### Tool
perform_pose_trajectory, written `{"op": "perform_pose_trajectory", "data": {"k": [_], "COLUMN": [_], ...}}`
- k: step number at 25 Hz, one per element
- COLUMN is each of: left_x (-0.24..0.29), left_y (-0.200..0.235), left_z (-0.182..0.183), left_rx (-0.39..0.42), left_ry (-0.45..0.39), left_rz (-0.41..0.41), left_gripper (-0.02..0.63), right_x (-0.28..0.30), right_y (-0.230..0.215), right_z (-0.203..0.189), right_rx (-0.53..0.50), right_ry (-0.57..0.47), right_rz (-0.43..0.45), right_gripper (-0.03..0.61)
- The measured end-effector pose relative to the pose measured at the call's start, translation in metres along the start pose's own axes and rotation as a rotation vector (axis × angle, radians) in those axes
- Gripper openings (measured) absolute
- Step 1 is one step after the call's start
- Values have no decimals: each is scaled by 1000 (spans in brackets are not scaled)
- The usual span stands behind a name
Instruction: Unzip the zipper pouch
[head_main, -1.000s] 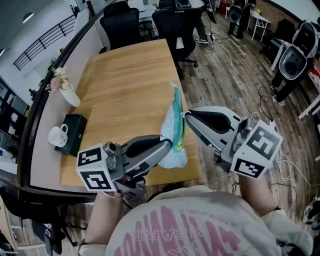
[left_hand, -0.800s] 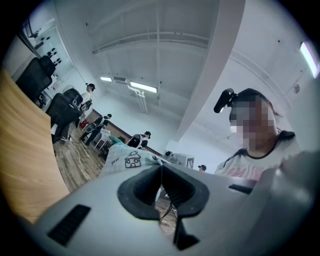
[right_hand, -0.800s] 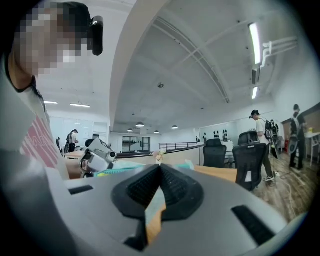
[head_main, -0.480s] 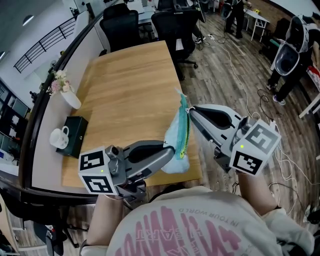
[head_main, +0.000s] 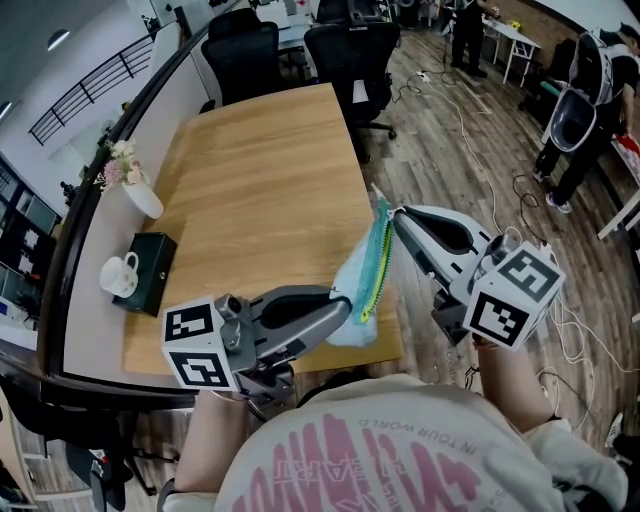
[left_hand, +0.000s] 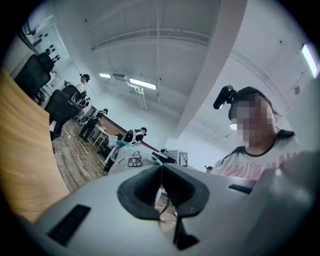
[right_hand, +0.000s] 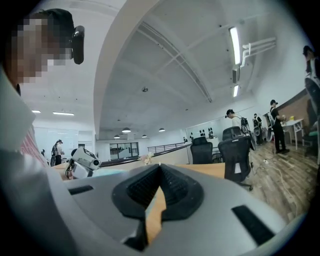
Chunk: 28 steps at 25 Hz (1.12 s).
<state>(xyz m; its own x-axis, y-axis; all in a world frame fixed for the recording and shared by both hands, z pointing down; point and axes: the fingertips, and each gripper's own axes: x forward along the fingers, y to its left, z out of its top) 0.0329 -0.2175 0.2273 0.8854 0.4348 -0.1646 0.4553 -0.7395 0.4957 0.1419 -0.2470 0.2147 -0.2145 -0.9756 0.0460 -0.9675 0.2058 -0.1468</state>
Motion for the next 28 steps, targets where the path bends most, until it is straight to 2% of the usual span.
{"op": "perform_pose_trajectory", "data": {"k": [5,12,23,26,27,28], "left_x": [-1,-4,-42,-56,-63,-71], "left_y": [0,3,22,32,38,45], "left_z": [-3,-7,-4,-3,-3,-3], "left_rx": [-9,-23,-55,-70,-74,-80], "left_ry": [-1,3,-25,-38,-42,-49], "left_rz": [-2,-15,21,45,66,93], "left_gripper": [12,12,14,14,14,14], "right_x": [-6,-10,26,43,48,53], "right_y": [-14,-36,-23,-19,-19,-20], "right_z": [-6,-13,-35,-47,-52,-59], "right_rx": [73,125,149,191,211,230], "right_ry": [5,5,48,73,80,91], "right_rz": [-29,-85,-82,-97,-112,-132], "right_gripper": [-2,0,5,8,18,67]}}
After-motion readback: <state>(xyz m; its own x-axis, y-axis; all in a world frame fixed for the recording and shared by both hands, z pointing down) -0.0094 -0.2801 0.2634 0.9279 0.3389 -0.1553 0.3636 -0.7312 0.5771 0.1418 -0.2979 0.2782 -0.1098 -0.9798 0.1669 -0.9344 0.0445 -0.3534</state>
